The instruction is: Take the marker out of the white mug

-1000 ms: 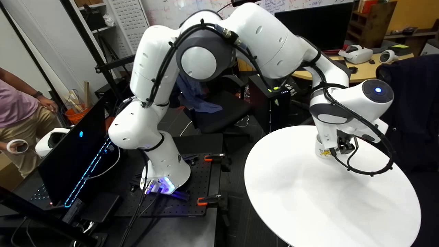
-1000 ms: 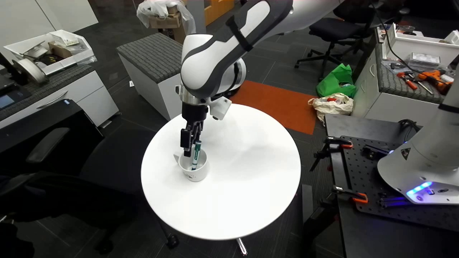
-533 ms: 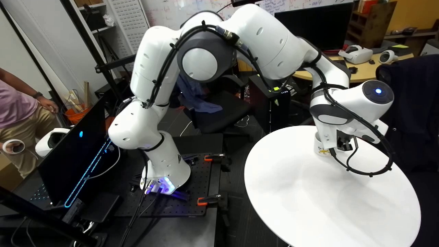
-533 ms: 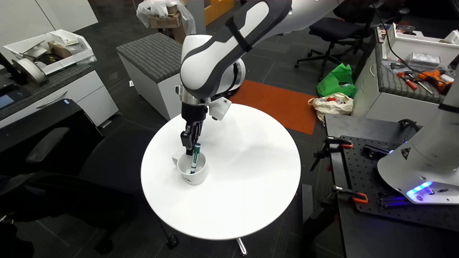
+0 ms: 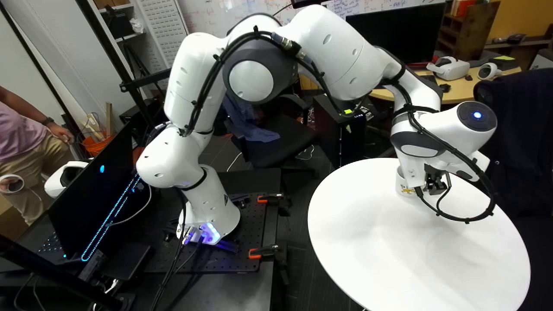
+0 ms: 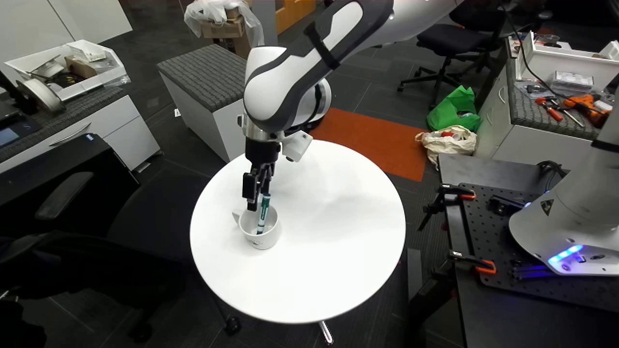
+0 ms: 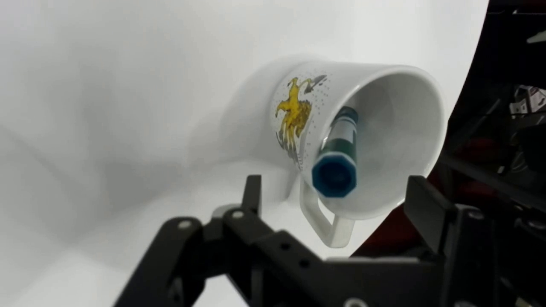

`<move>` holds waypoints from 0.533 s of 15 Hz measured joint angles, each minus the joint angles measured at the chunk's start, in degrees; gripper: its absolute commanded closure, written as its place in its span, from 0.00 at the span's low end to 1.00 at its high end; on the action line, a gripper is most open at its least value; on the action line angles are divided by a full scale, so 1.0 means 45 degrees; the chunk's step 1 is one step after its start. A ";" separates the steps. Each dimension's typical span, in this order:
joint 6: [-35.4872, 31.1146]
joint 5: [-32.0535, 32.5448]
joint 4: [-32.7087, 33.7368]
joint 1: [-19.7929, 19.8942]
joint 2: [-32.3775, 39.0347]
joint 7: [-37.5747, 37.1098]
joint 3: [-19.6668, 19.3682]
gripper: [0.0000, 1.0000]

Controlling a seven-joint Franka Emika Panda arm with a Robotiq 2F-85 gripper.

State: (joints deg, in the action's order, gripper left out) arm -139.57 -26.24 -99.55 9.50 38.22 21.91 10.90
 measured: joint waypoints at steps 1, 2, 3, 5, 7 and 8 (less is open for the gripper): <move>0.0000 -0.0004 -0.0007 0.0008 -0.0002 -0.0006 0.0000 0.17; 0.0000 -0.0009 -0.0017 0.0012 -0.0005 -0.0016 0.0000 0.16; 0.0000 -0.0016 -0.0030 0.0013 -0.0011 -0.0042 0.0000 0.18; 0.0000 -0.0033 -0.0055 0.0013 -0.0026 -0.0203 0.0016 0.19; 0.0000 -0.0057 -0.0106 0.0013 -0.0057 -0.0265 0.0032 0.17; 0.0000 -0.0066 -0.0141 0.0013 -0.0082 -0.0297 0.0033 0.21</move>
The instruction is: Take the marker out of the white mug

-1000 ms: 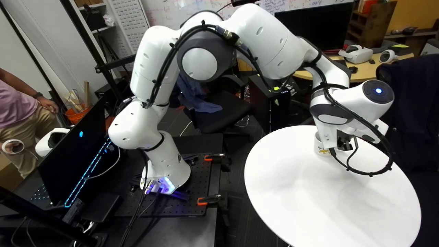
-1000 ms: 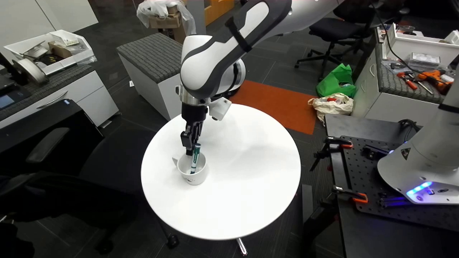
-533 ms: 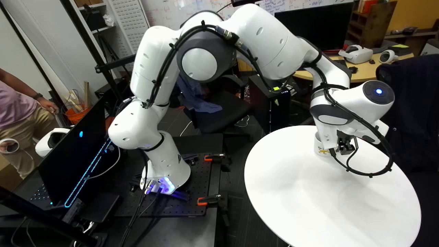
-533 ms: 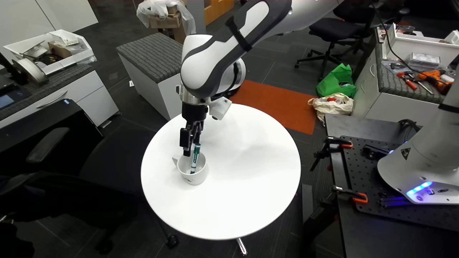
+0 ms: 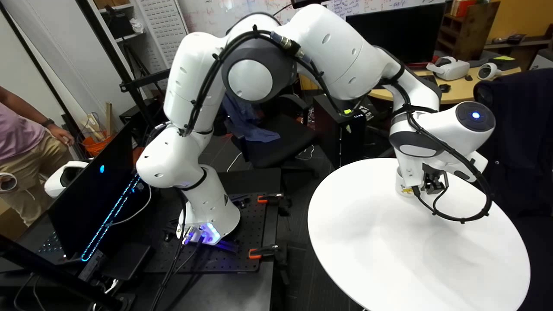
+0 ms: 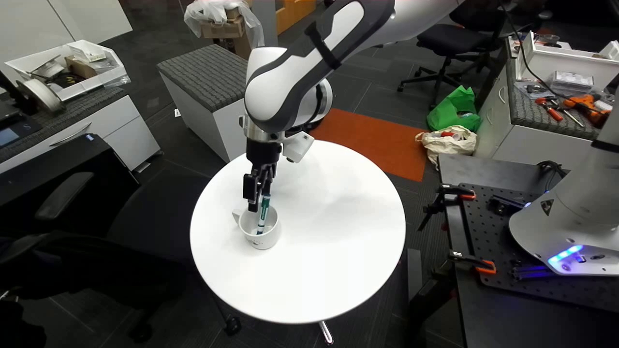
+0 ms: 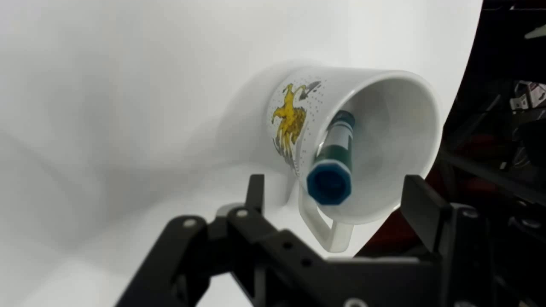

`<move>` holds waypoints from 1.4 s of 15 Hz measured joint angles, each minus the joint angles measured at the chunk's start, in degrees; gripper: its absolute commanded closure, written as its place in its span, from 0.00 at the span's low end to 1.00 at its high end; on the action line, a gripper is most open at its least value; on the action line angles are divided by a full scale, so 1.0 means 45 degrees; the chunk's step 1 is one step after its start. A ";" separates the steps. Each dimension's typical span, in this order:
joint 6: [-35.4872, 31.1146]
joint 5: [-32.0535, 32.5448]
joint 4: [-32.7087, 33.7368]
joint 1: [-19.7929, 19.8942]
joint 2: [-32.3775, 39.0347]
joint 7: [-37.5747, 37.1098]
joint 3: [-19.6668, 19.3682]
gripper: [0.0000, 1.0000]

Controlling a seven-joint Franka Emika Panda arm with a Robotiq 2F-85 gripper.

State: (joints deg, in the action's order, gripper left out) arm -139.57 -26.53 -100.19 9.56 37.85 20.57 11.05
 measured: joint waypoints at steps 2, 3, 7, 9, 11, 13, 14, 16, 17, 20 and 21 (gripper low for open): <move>0.0000 -0.0040 -0.0081 0.0003 -0.0073 -0.0103 0.0000 0.45; 0.0000 -0.0080 -0.0140 0.0008 -0.0131 -0.0129 0.0000 0.52; -0.0001 -0.0372 -0.0490 0.0060 -0.0412 -0.0146 0.0000 0.84; -0.0001 -0.0453 -0.0686 0.0095 -0.0561 -0.0149 -0.0002 0.99; -0.0001 -0.0645 -0.0826 0.0105 -0.0747 -0.0152 0.0008 0.94; -0.0001 -0.0694 -0.1020 0.0106 -0.0936 -0.0153 0.0001 0.94; -0.0001 -0.0702 -0.1100 0.0107 -0.1007 -0.0153 -0.0004 0.94; -0.0010 -0.0714 -0.1267 0.0103 -0.1183 -0.0153 -0.0005 0.94; -0.0032 -0.0728 -0.1359 0.0101 -0.1312 -0.0153 -0.0004 0.94; -0.0237 -0.0908 -0.1683 0.0091 -0.1926 -0.0153 0.0016 0.94; -0.0331 -0.1019 -0.1814 0.0090 -0.2216 -0.0153 0.0052 0.94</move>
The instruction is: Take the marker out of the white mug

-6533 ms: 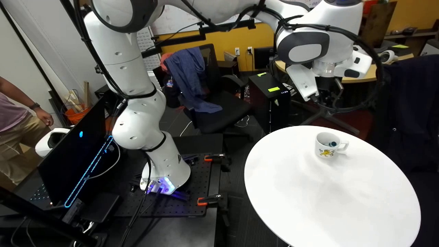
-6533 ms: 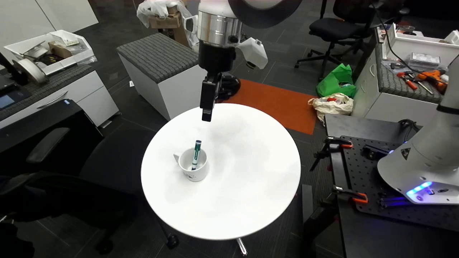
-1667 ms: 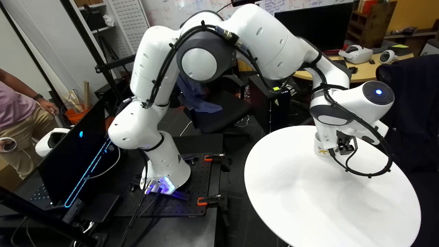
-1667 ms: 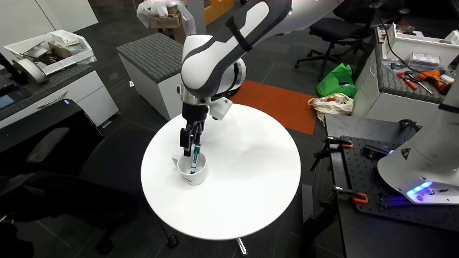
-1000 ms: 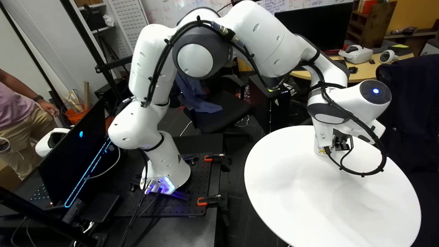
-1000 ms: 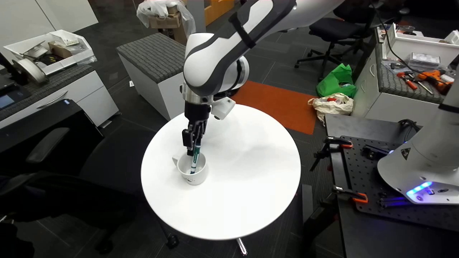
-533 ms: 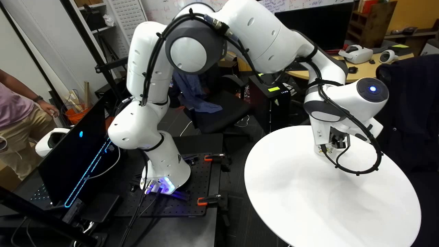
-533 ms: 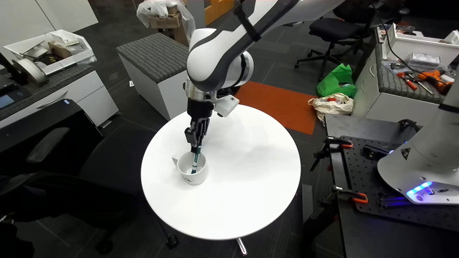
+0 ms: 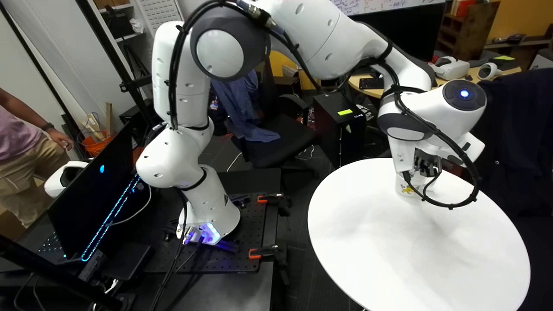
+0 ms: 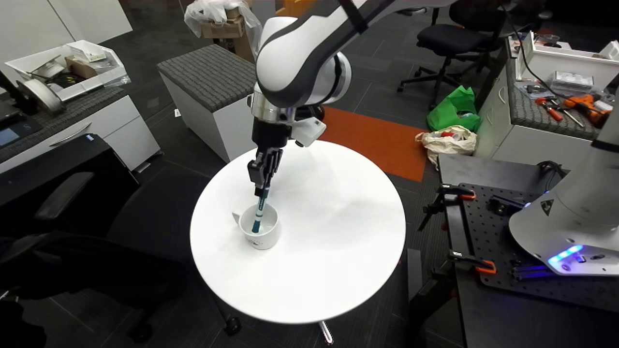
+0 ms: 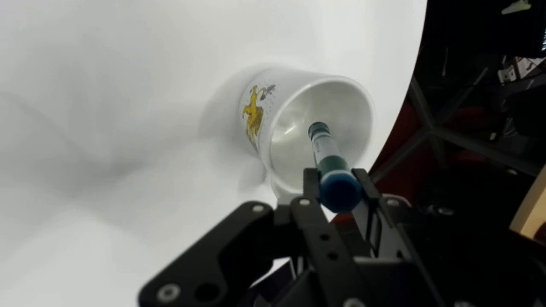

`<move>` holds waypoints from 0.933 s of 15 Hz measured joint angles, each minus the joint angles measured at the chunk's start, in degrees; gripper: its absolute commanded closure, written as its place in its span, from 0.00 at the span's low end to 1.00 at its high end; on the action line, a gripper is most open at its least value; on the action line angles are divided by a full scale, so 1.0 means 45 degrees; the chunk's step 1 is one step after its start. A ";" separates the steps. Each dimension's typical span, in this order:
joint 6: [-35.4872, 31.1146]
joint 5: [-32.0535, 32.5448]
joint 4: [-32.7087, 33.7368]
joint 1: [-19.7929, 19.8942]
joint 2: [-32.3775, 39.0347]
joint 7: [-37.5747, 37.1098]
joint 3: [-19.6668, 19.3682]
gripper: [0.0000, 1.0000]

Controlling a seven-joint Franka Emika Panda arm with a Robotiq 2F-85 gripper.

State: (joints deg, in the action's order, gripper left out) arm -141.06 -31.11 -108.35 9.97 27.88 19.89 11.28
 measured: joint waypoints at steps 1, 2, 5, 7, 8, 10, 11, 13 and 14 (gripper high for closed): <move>-0.0093 -0.0133 -0.0154 -0.0009 -0.0347 0.0000 0.0042 0.94; -0.0154 -0.0300 -0.0319 -0.0032 -0.0732 0.0001 0.0072 0.94; -0.0201 -0.0796 -0.0941 -0.0115 -0.2105 0.0004 0.0075 0.94; -0.0377 -0.0884 -0.1467 -0.0218 -0.3065 -0.0003 -0.0071 0.94; -0.0640 -0.0857 -0.1777 -0.0321 -0.3526 -0.0073 -0.0228 0.94; -0.1428 -0.0434 -0.2466 -0.0628 -0.4374 -0.0657 -0.0657 0.94; -0.1899 0.0102 -0.2814 -0.0795 -0.4719 -0.1233 -0.0891 0.94; -0.2799 0.1808 -0.3489 -0.1108 -0.5248 -0.2835 -0.1376 0.94; -0.3187 0.2934 -0.3812 -0.1229 -0.5426 -0.3838 -0.1628 0.94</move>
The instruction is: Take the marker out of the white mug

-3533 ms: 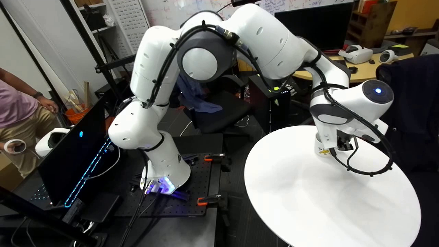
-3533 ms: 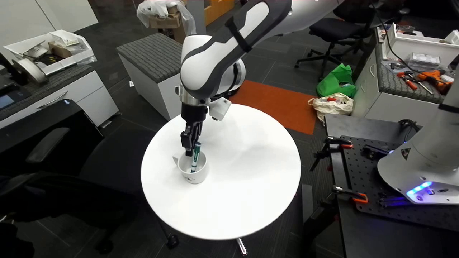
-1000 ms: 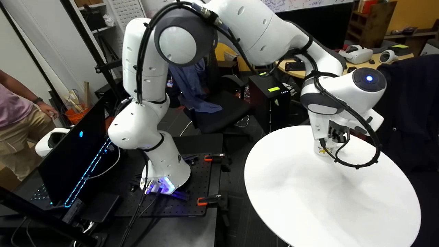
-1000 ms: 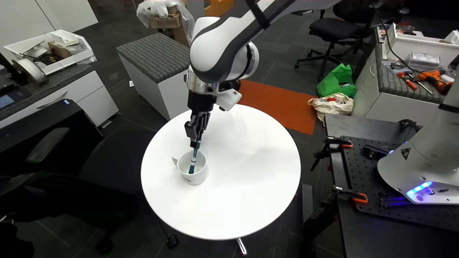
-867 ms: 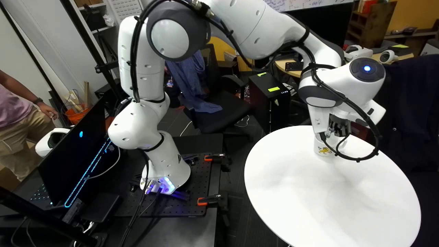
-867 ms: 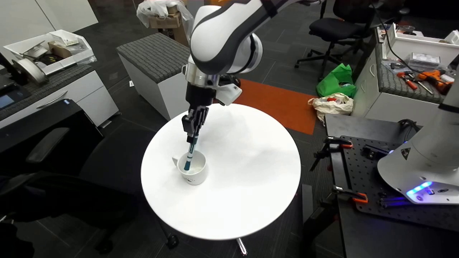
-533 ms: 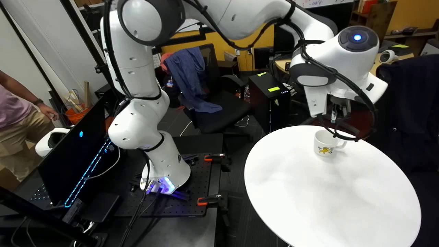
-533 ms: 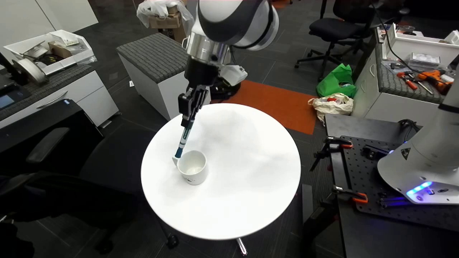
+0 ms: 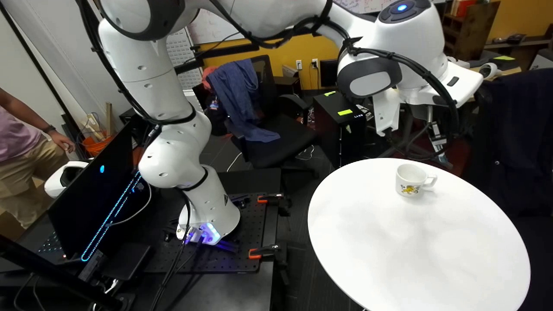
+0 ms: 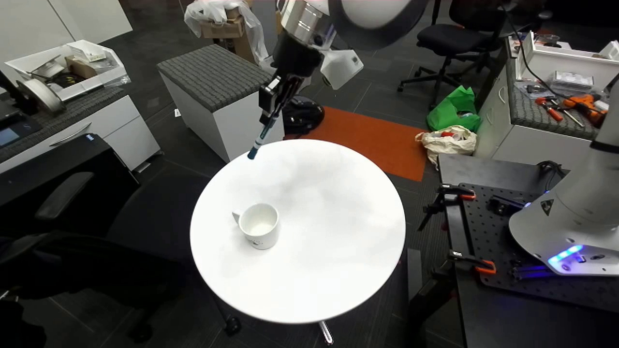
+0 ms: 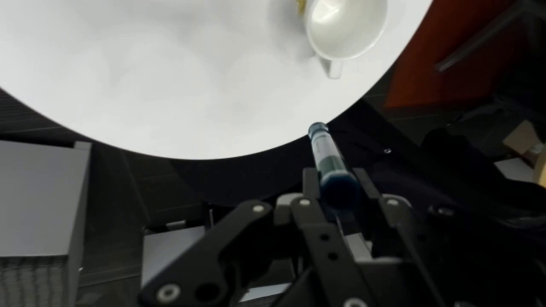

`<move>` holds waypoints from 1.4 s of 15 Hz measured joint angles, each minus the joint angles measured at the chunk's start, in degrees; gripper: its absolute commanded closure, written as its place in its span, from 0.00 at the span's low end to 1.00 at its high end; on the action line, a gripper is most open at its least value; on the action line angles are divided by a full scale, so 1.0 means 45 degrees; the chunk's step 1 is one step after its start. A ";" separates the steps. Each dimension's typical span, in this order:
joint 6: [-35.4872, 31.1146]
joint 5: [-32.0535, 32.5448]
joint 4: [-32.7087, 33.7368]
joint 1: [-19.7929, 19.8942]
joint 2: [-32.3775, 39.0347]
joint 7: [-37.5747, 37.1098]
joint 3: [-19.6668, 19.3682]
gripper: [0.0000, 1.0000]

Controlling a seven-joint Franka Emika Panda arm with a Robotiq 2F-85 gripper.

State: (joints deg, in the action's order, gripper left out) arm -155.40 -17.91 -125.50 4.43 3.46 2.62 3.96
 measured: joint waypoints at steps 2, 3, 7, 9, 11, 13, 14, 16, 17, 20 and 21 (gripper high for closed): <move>-0.0567 0.2341 -0.0620 -0.0108 -0.0191 -0.1997 -0.0534 0.94; -0.0612 0.3492 -0.0836 -0.0107 -0.0210 -0.2940 -0.0820 0.94; -0.0085 0.8166 -0.1042 -0.0139 -0.0105 -0.6862 -0.1652 0.94; 0.0608 0.9821 -0.0991 -0.0314 0.0032 -0.8276 -0.1657 0.94; 0.1403 1.0948 -0.0885 -0.0683 0.0268 -0.9139 -0.1648 0.94; 0.2187 1.1725 -0.0700 -0.1087 0.0618 -0.9652 -0.1617 0.94; 0.2563 1.1983 -0.0568 -0.1280 0.0842 -0.9765 -0.1605 0.94; 0.3218 1.2244 -0.0248 -0.1613 0.1366 -0.9888 -0.1583 0.94; 0.3484 1.2249 -0.0071 -0.1742 0.1648 -0.9888 -0.1581 0.94; 0.4154 1.2226 0.0444 -0.1979 0.2421 -0.9887 -0.1579 0.94; 0.4305 1.2210 0.0604 -0.2013 0.2645 -0.9887 -0.1579 0.94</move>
State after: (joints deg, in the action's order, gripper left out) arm -136.02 37.03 -122.79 -4.63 15.36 -41.87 -3.15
